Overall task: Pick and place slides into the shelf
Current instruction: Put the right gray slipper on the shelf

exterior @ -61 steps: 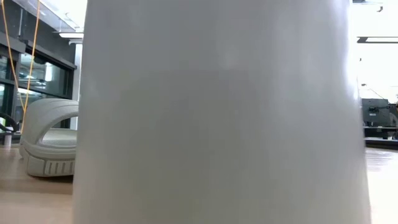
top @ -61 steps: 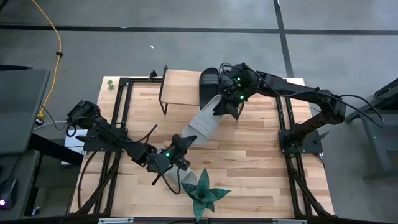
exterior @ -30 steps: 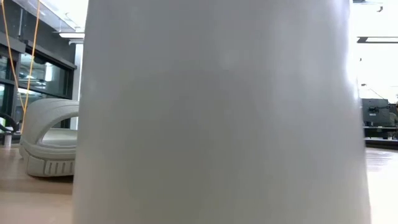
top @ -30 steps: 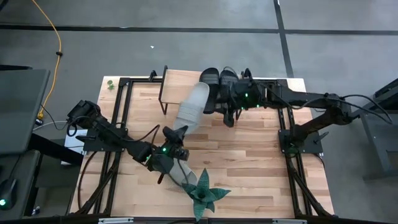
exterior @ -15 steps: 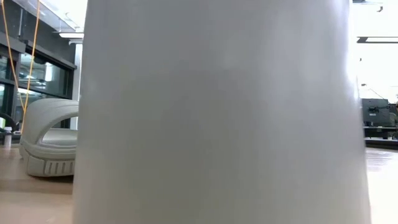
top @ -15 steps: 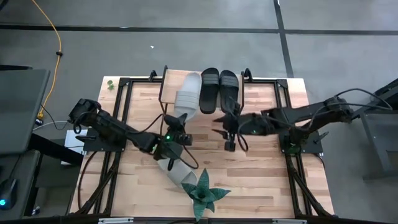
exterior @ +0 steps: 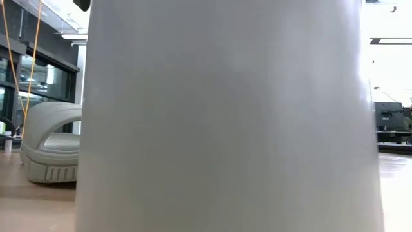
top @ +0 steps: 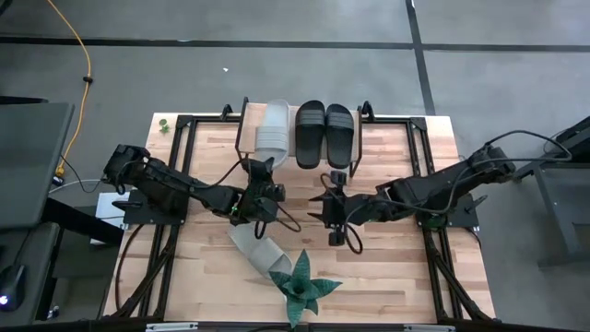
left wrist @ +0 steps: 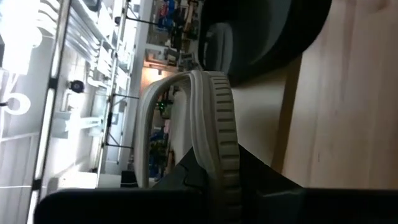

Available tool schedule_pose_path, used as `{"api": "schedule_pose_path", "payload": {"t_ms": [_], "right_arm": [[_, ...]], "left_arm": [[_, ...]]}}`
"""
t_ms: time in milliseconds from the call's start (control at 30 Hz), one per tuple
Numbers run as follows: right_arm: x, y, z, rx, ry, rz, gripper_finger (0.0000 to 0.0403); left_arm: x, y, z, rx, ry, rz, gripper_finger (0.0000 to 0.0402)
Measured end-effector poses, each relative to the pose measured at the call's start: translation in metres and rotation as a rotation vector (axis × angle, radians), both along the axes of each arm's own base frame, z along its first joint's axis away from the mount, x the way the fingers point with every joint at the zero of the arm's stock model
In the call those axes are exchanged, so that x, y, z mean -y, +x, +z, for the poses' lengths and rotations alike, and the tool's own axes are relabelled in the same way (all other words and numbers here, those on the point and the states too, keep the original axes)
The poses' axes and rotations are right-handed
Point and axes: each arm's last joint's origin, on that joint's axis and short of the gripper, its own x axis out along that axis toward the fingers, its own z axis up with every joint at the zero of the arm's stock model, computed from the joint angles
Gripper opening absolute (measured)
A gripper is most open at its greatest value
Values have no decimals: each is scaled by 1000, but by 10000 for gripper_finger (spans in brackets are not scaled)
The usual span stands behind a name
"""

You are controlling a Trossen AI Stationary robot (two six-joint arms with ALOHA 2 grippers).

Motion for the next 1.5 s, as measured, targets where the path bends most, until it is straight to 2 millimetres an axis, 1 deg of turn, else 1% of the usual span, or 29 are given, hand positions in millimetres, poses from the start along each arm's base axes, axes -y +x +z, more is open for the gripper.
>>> {"api": "schedule_pose_path", "payload": {"t_ms": [333,600,733,867,1100,1367,1500], "right_arm": [[0,0,1,6,1,1,147],[0,0,1,7,2,2,147],[0,0,1,7,2,3,147],[0,1,1,10,5,5,147],[-2,1,3,30,18,16,147],[-5,3,6,52,74,92,147],[-5,3,6,59,76,93,147]], "left_arm": [[-23,1,-4,33,-89,1,20],[-34,2,-4,50,-128,-6,19],[-37,3,-4,66,-152,-21,19],[-37,5,-3,84,-174,-50,19],[-39,6,-2,95,-179,-53,19],[-45,5,-3,96,-183,-40,20],[-44,6,-3,99,-203,-62,20]]}}
